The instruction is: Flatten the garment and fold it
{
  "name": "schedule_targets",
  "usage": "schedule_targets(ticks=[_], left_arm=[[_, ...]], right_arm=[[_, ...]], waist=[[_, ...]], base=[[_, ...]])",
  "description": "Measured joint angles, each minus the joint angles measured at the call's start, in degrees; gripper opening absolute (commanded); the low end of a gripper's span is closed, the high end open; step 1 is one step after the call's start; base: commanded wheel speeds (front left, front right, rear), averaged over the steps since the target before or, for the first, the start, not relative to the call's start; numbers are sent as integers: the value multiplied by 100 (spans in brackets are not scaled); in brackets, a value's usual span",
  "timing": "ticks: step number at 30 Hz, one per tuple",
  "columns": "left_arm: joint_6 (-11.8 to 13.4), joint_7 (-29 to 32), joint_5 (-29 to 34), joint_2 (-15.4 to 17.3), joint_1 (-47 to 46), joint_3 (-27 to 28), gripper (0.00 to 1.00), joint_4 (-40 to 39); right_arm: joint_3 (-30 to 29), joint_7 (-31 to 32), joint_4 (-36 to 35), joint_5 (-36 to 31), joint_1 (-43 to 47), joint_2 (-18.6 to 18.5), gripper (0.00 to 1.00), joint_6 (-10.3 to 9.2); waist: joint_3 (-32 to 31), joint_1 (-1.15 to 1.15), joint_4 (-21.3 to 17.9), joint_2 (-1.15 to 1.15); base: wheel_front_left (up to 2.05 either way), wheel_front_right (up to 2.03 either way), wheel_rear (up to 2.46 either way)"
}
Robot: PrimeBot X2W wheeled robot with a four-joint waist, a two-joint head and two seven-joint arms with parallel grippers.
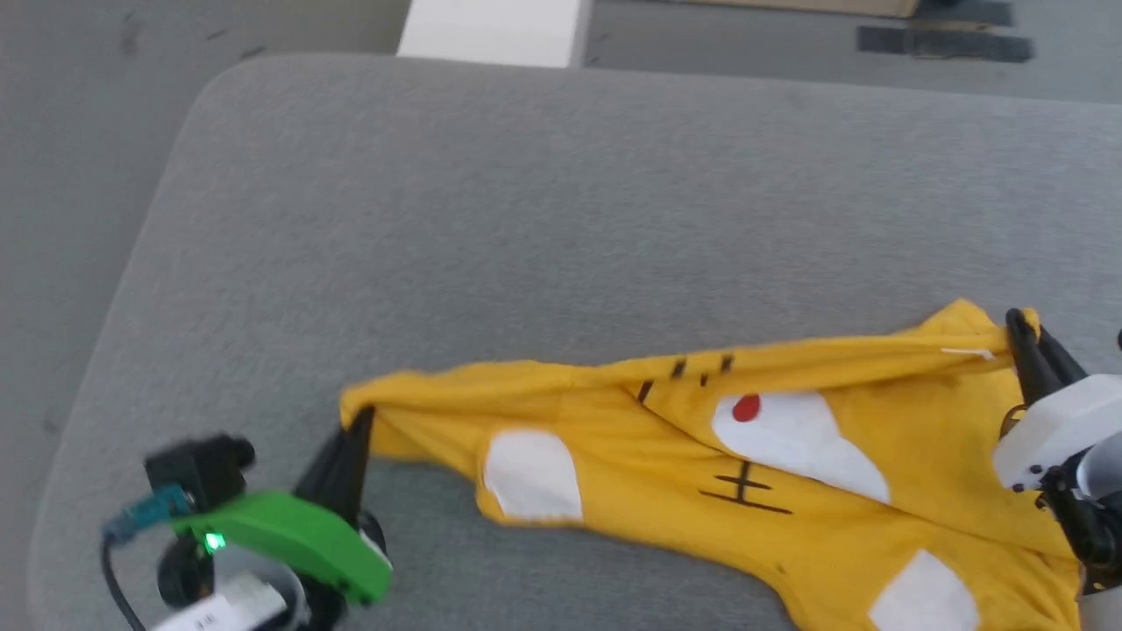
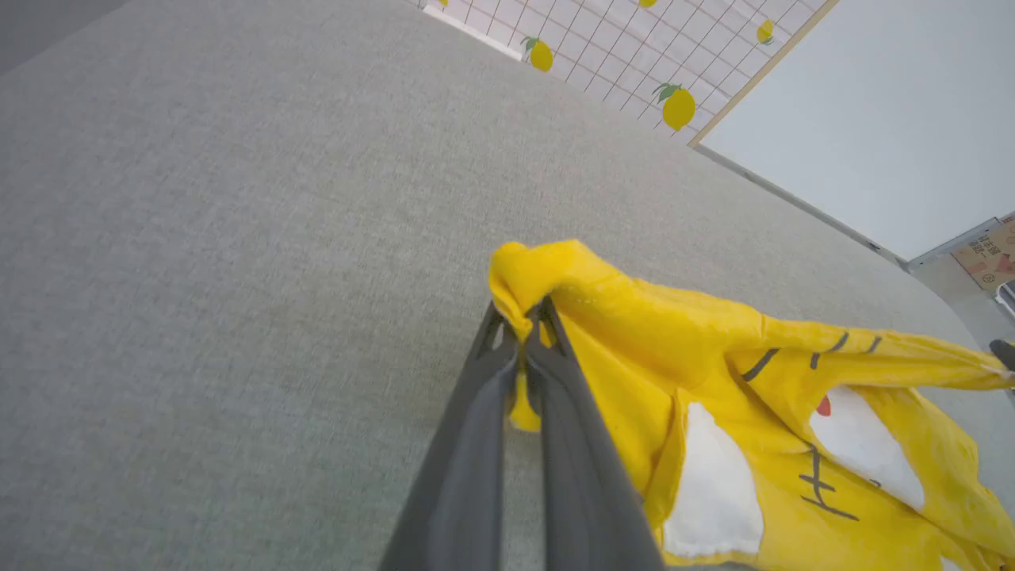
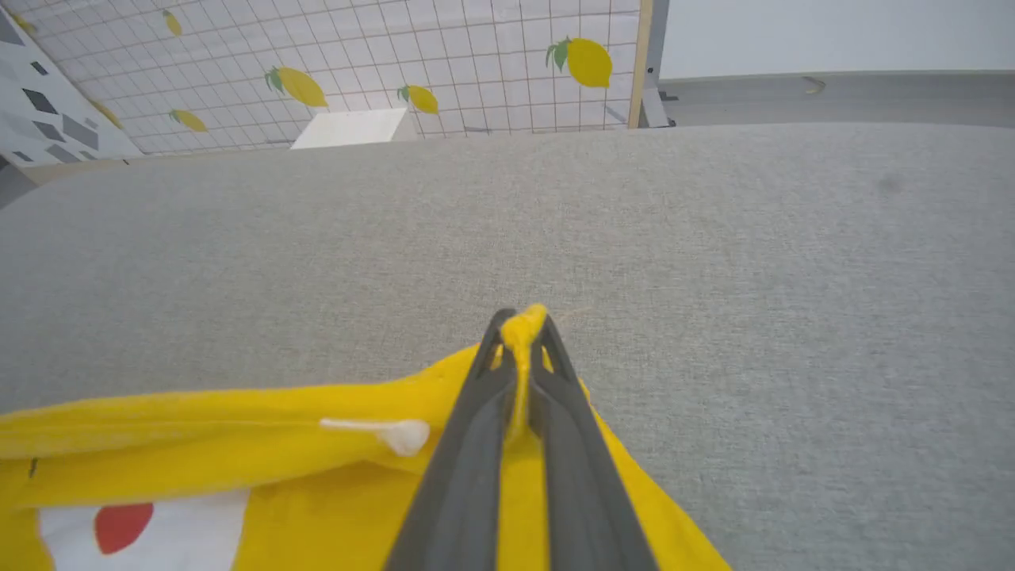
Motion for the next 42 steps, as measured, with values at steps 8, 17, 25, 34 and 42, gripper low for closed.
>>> schedule_targets(ticks=[8,17,25,34,42], left_arm=[[-203,276,-305,207,-1579,285,0,-110],[-185,539,-156,469,-4692,474,0,827],[-91,69,560,601,-7217,399,0,1930],[53,-1170,1304,675,-9332,408,0,2651],[-136,-2161,1469,687,-10081,420,0,3144]], right_arm=[[233,1284,-871,213,-331,-559,0,1],[692,2145,-955,260,-2630,-1415,0,1],[956,2204,-16,-67,-4957,-1423,0,1],[850,1433,880,-837,-6791,-1066,0,4],[743,486,1333,-1350,-7386,-821,0,4]], waist=[[-117,0,-581,0],[488,0,-899,0],[1327,1,-1080,0],[2100,1,-1299,0],[2429,1,-1433,0]], base=[[0,0,0],[0,0,0],[0,0,0],[0,0,0],[0,0,0]])
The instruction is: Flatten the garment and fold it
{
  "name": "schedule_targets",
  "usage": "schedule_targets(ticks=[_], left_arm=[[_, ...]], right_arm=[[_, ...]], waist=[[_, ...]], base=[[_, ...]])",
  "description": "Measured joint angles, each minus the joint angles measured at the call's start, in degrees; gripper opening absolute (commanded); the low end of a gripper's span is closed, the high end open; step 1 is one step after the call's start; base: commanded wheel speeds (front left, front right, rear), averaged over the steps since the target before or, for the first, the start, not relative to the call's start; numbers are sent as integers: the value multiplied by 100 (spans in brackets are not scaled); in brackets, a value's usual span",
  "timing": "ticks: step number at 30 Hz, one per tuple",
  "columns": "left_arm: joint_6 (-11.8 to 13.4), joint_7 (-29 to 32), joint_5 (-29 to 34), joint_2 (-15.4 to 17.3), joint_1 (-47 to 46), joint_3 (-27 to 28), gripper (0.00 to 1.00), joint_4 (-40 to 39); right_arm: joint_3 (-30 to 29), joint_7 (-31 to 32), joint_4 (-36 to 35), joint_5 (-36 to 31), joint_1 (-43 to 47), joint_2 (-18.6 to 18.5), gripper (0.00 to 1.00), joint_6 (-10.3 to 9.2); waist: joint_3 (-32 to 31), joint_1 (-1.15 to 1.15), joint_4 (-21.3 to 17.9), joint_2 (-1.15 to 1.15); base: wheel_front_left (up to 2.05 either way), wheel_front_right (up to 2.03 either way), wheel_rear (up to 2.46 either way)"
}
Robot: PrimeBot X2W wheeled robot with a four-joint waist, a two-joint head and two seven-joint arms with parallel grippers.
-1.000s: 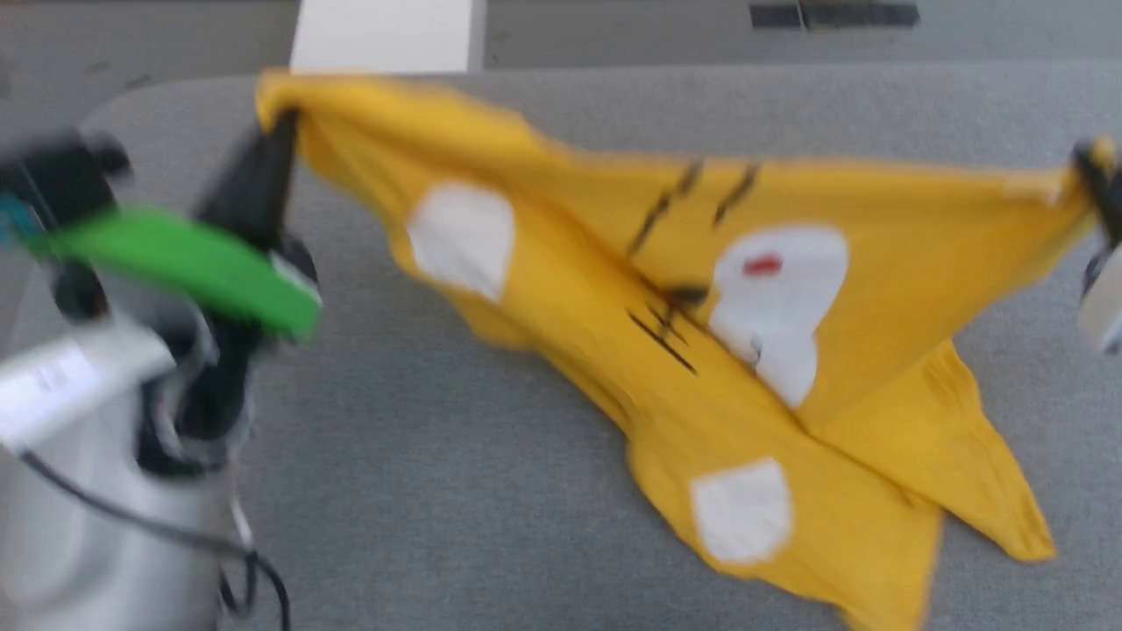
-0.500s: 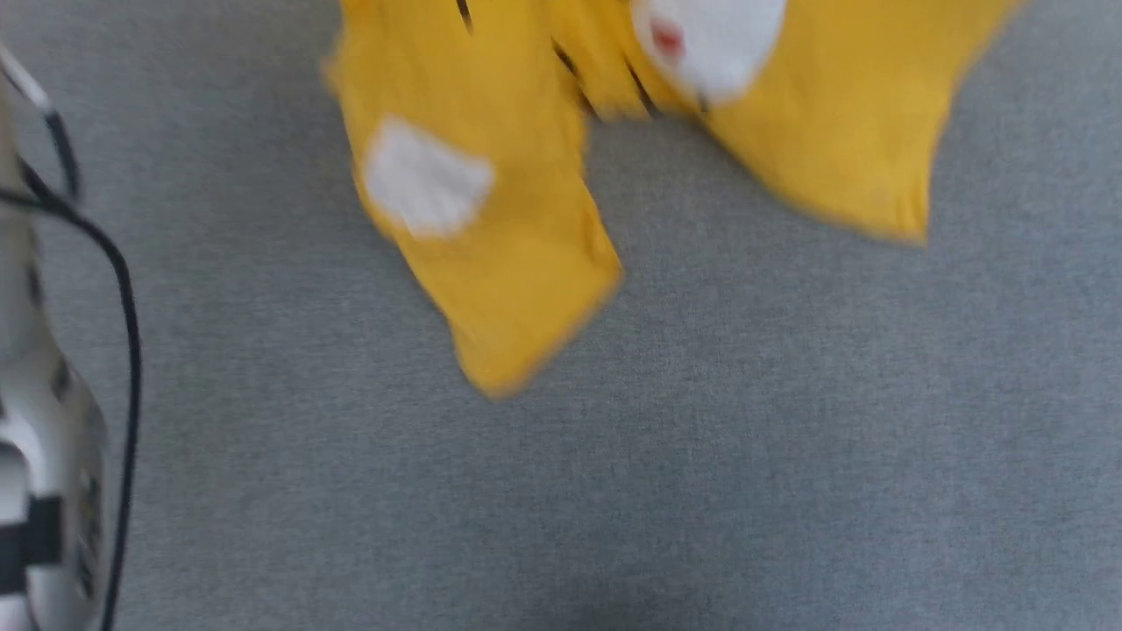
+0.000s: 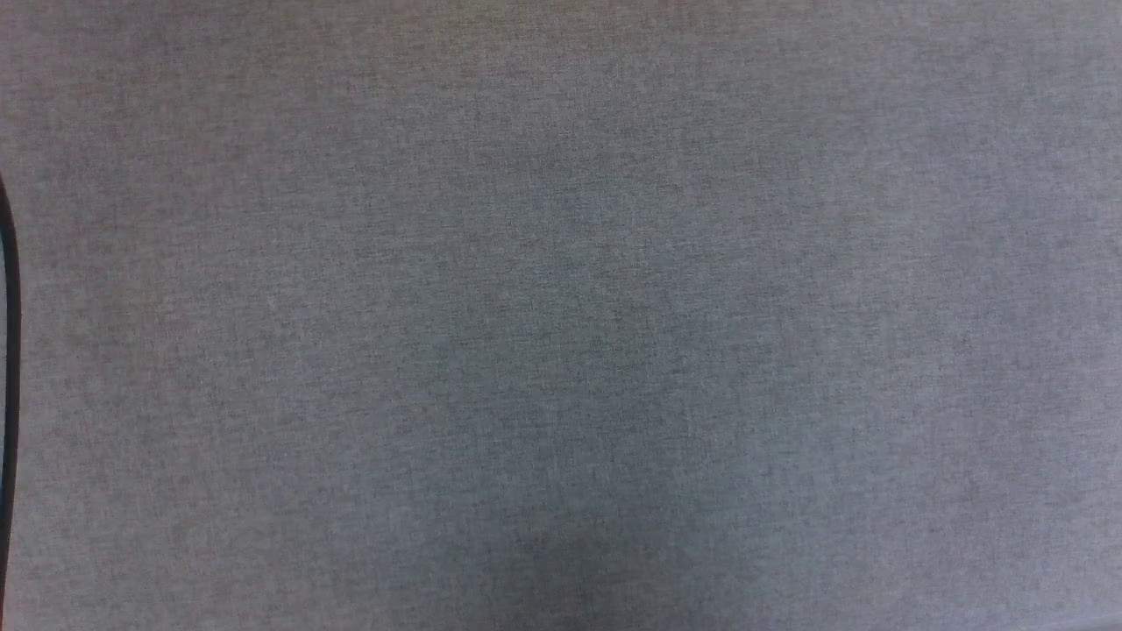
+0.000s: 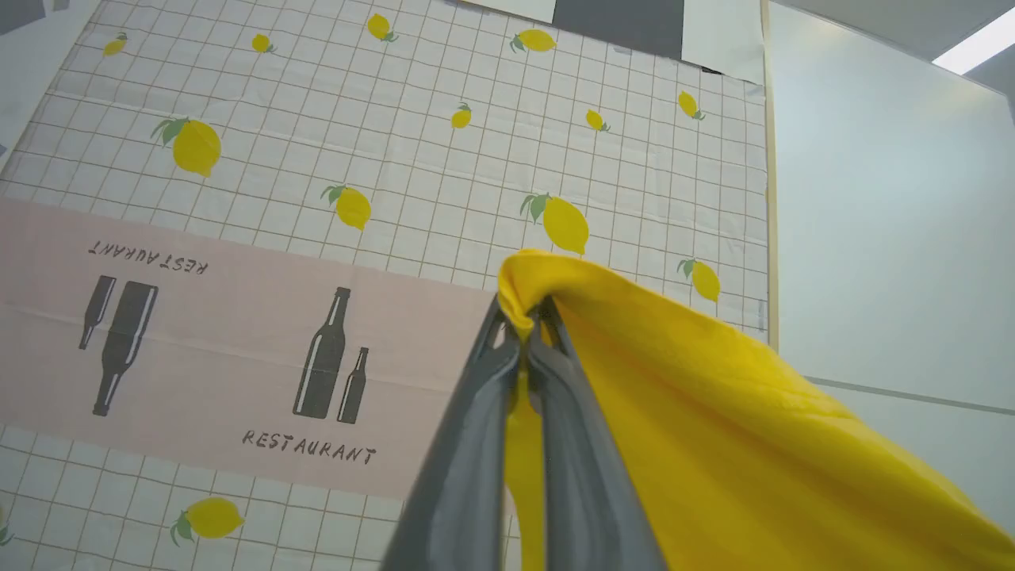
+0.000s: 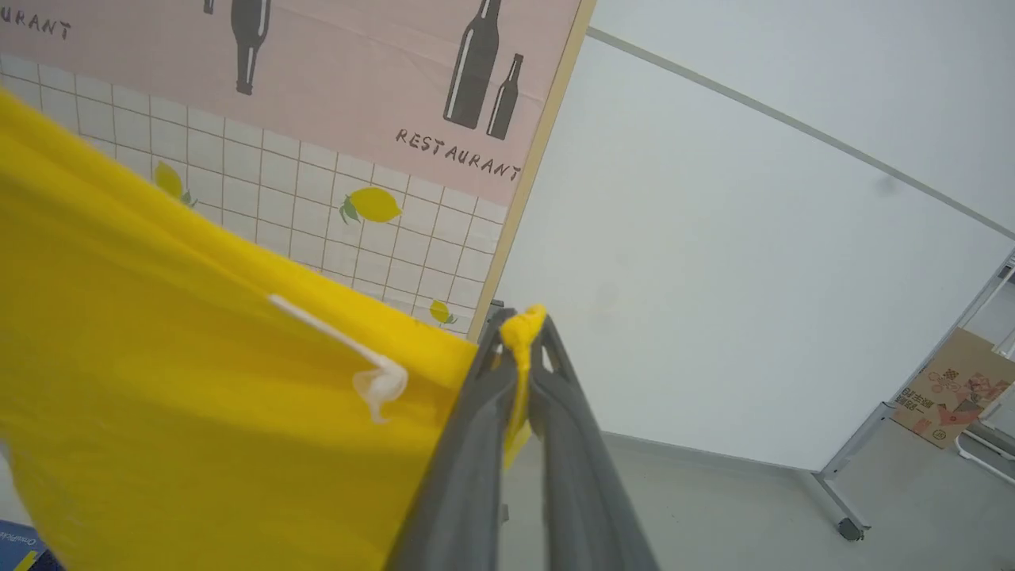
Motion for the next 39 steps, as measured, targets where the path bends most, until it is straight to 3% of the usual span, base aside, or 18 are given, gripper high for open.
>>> schedule_targets(ticks=[4,10,16,23,28,31,39], left_arm=[[-175,-12,5,57,332,-137,0,381],[-400,367,137,385,1891,-541,0,1087],[-655,1270,271,627,3841,-1109,0,1307],[-827,2672,-580,564,6038,-1301,0,633],[-790,3340,-1141,641,7418,-1312,0,-476],[-639,3546,-1517,615,8264,-1263,0,-1059],[56,4028,-1868,630,10036,-1229,0,-2327]], right_arm=[[244,-398,264,66,216,-44,0,0],[844,-880,521,543,1532,3,0,0],[1143,-1195,522,1189,3066,90,0,0],[1015,-1252,-56,1656,4660,-33,0,0],[717,-1272,-555,1403,5744,-99,0,0],[506,-1302,-783,1243,6386,-14,0,0],[29,-1043,-1268,1070,7716,230,0,-1]], waist=[[-16,0,87,0],[-221,-1,214,0],[-593,-1,302,0],[-1134,-2,445,0],[-1546,-2,568,0],[-1781,-2,643,0],[-2327,-2,840,0]], base=[[0,0,0],[0,0,0],[0,0,0],[0,0,0],[0,0,0],[0,0,0],[0,0,0]])
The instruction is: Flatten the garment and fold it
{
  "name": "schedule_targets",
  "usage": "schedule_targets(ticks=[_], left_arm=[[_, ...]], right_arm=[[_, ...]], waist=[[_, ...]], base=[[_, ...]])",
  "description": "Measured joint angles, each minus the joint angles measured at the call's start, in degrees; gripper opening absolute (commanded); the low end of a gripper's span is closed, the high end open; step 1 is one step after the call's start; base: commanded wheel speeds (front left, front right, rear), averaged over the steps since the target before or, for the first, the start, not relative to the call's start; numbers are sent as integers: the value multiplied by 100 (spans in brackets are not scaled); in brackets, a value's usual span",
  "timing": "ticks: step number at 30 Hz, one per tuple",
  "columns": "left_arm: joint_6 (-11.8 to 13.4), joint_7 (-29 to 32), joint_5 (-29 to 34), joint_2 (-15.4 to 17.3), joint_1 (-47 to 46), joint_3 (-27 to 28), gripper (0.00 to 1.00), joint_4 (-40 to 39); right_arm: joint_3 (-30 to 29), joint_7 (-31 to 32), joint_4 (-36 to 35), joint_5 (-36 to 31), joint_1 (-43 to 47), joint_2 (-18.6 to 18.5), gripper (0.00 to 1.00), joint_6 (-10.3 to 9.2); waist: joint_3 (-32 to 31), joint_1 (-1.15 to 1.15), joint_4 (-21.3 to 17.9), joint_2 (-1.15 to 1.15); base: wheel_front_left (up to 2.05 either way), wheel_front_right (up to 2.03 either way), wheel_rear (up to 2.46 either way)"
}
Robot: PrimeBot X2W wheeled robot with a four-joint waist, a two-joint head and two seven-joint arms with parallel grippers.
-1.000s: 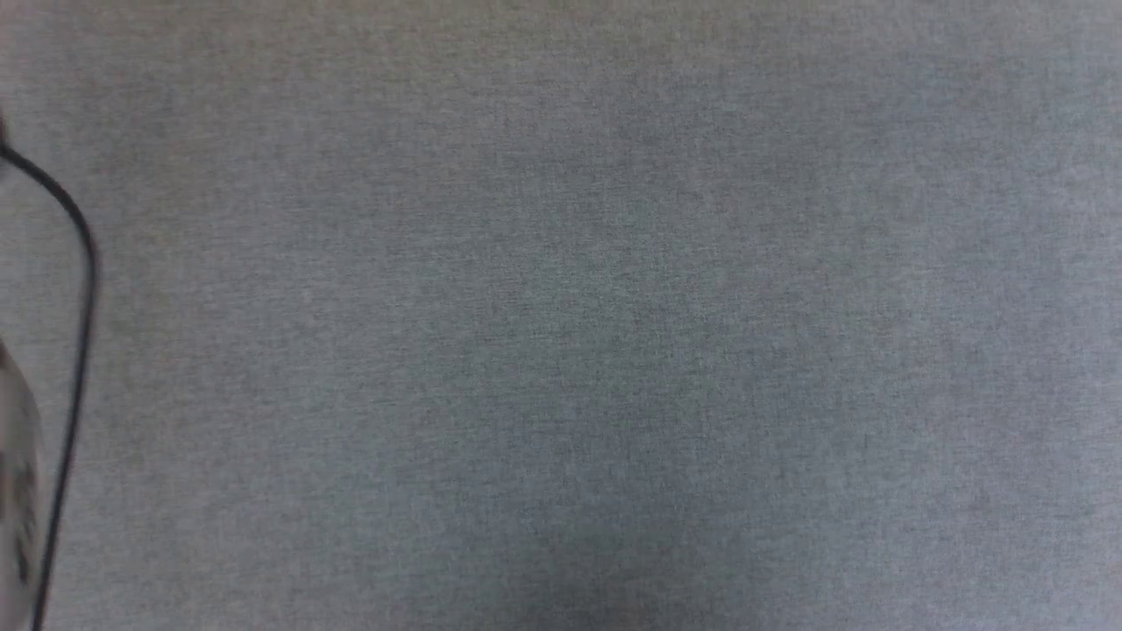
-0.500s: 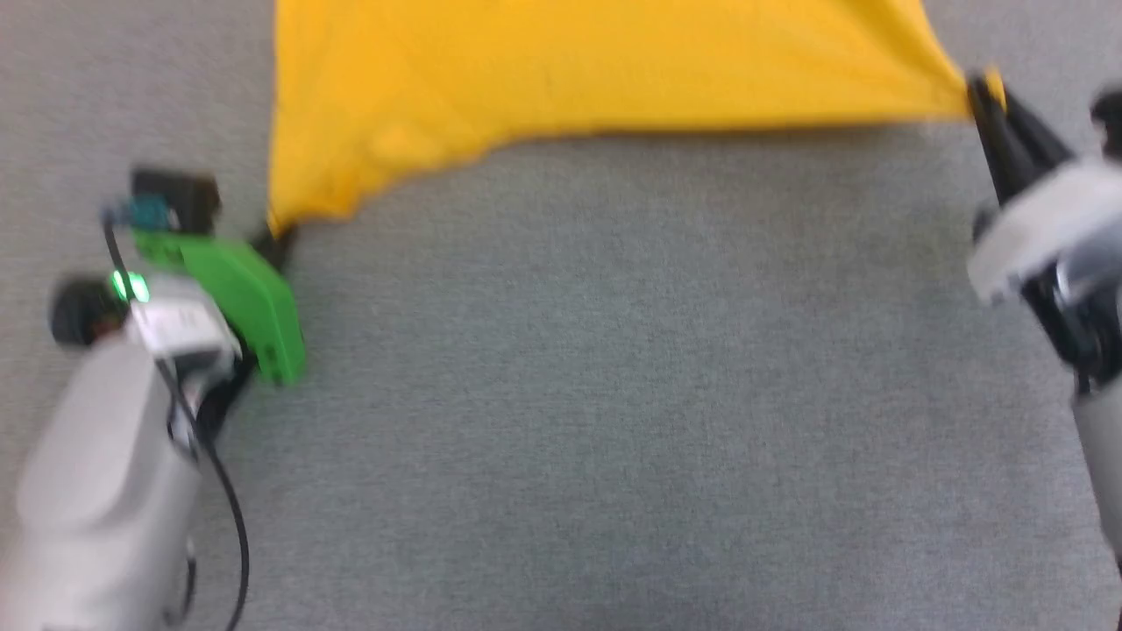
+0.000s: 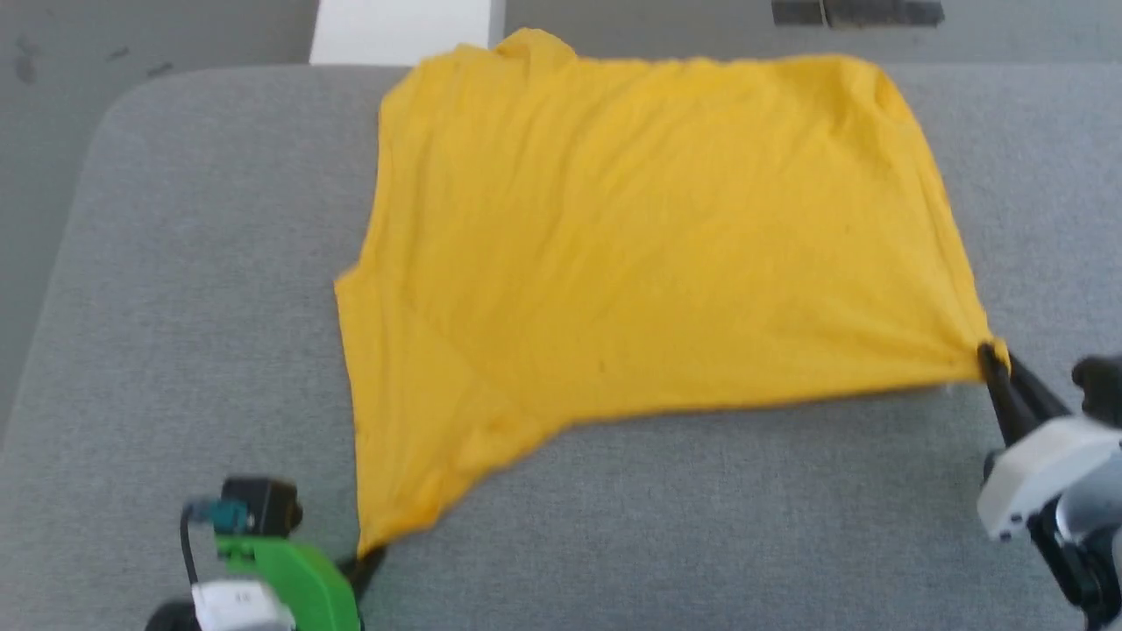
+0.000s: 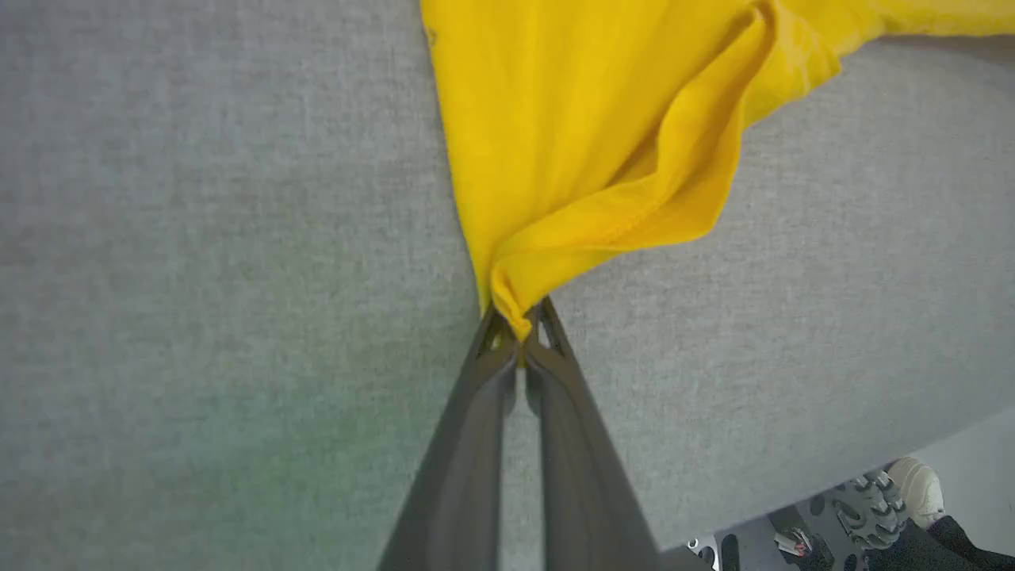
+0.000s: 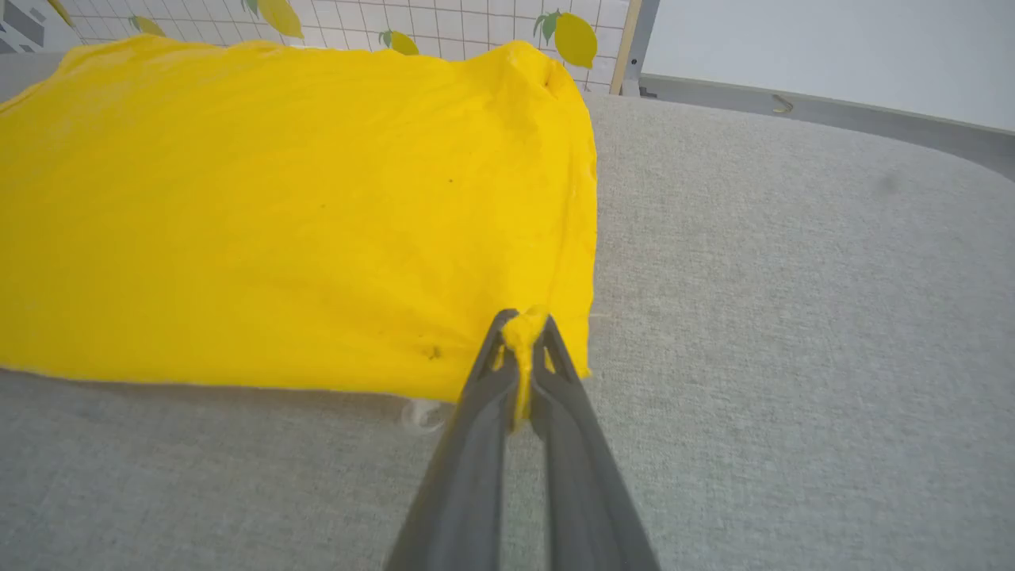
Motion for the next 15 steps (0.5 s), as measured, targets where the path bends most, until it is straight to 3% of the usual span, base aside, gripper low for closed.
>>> schedule_targets(ticks=[4,10,15], left_arm=[[246,176,-20,98,550,8,0,-349],[407,276,-111,108,955,-58,0,-584],[341,-316,151,86,1046,-80,0,-669]], right_arm=[[-99,388,-224,4,504,-11,0,0],[-282,1322,-499,13,1212,26,0,0],[-334,1475,-890,41,1535,188,0,0]], waist=[[-206,0,97,0],[-392,0,203,0],[-433,0,220,0]], base=[[0,0,0],[0,0,0],[0,0,0]])
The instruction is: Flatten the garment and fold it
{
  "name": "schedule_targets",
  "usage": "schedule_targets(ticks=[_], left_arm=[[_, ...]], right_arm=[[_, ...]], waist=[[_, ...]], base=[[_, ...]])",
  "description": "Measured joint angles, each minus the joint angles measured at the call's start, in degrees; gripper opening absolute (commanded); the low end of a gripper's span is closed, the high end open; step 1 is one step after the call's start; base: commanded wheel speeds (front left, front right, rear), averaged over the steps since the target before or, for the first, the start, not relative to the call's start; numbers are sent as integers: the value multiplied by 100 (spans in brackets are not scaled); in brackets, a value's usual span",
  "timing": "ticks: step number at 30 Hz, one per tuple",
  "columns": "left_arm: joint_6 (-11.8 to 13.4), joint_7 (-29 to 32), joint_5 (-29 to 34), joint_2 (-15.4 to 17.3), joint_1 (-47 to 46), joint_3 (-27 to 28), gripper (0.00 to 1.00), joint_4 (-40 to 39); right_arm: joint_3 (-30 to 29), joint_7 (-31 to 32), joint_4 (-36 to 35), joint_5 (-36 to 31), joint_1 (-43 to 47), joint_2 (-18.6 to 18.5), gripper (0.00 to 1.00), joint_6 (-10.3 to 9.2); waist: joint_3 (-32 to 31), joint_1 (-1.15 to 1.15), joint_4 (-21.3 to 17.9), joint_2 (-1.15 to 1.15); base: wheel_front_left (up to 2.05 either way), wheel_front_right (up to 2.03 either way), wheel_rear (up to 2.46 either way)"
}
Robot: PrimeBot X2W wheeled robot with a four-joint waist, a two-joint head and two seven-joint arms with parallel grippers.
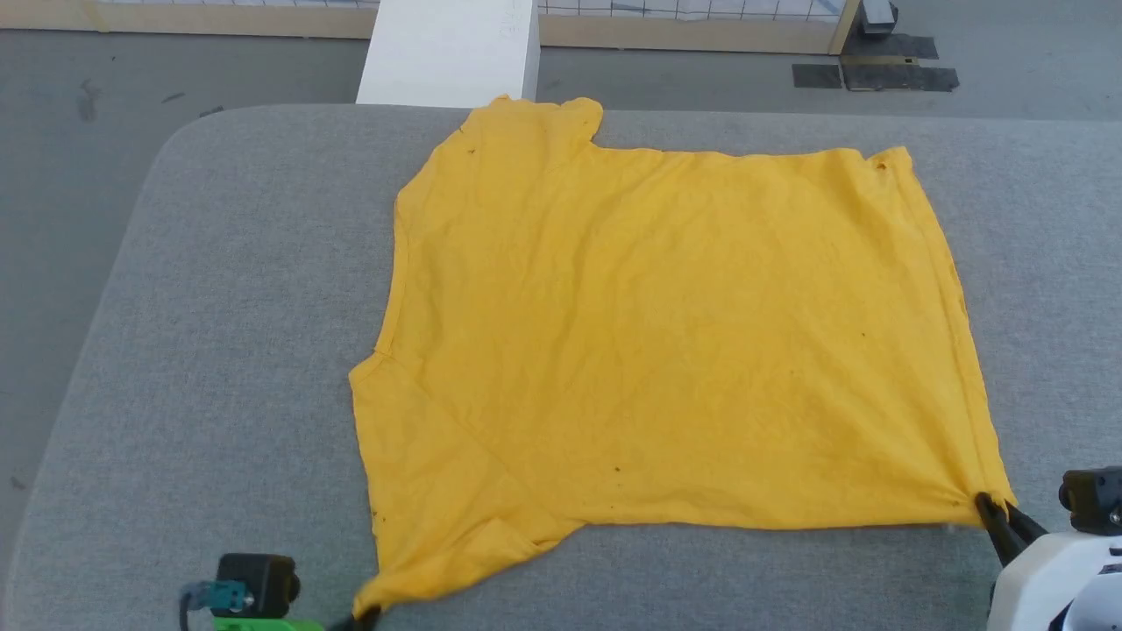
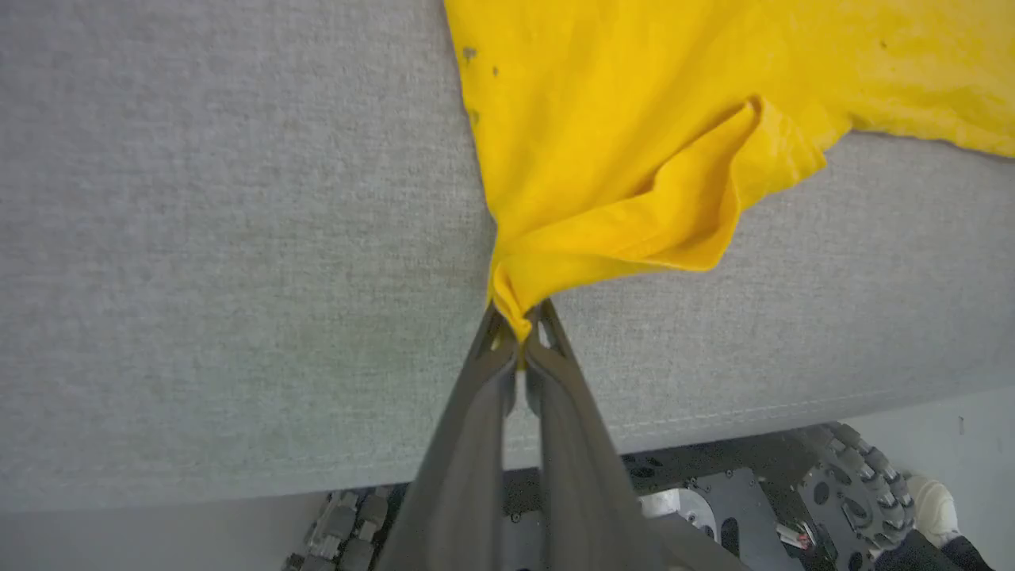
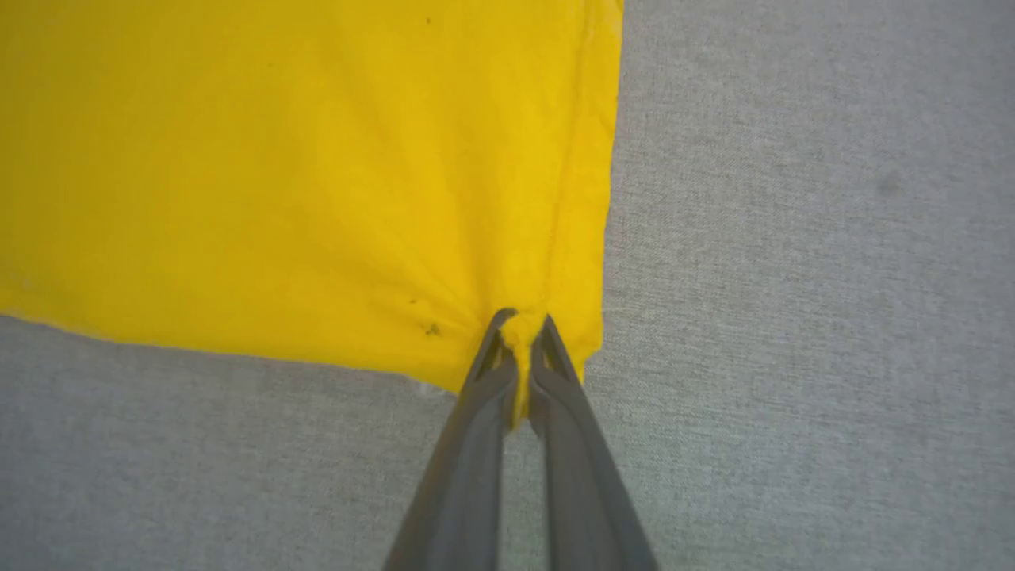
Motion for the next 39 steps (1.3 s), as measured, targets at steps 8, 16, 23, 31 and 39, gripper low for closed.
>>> schedule_targets(ticks=[8,16,23,31,39], left_arm=[[-730,-2813,1660,-370,-1646,-277,0,719],[-1233,-2419,1704,-307,-3212,-456,0,1101],[-1429,-1779,1285,-158,-4491,-465,0,1604],[-1470,-1240,869,-87,-5280,-349,0,2462],[-1348,-80,199,-58,-5350,-261,0,3396]], right_arm=[[274,-1401,-343,-249,-181,104,0,-1],[417,-1140,-327,-182,-1014,-159,0,-1],[480,-419,-172,-115,-1834,-310,0,-1],[592,94,402,-14,-2781,-515,0,-1],[981,636,1161,303,-3428,-733,0,-1]], waist=[[101,0,-67,0],[375,0,-110,0],[798,0,-196,0],[1319,1,-317,0],[1665,1,-410,0]], base=[[0,0,0],[0,0,0],[0,0,0],[0,0,0],[0,0,0]])
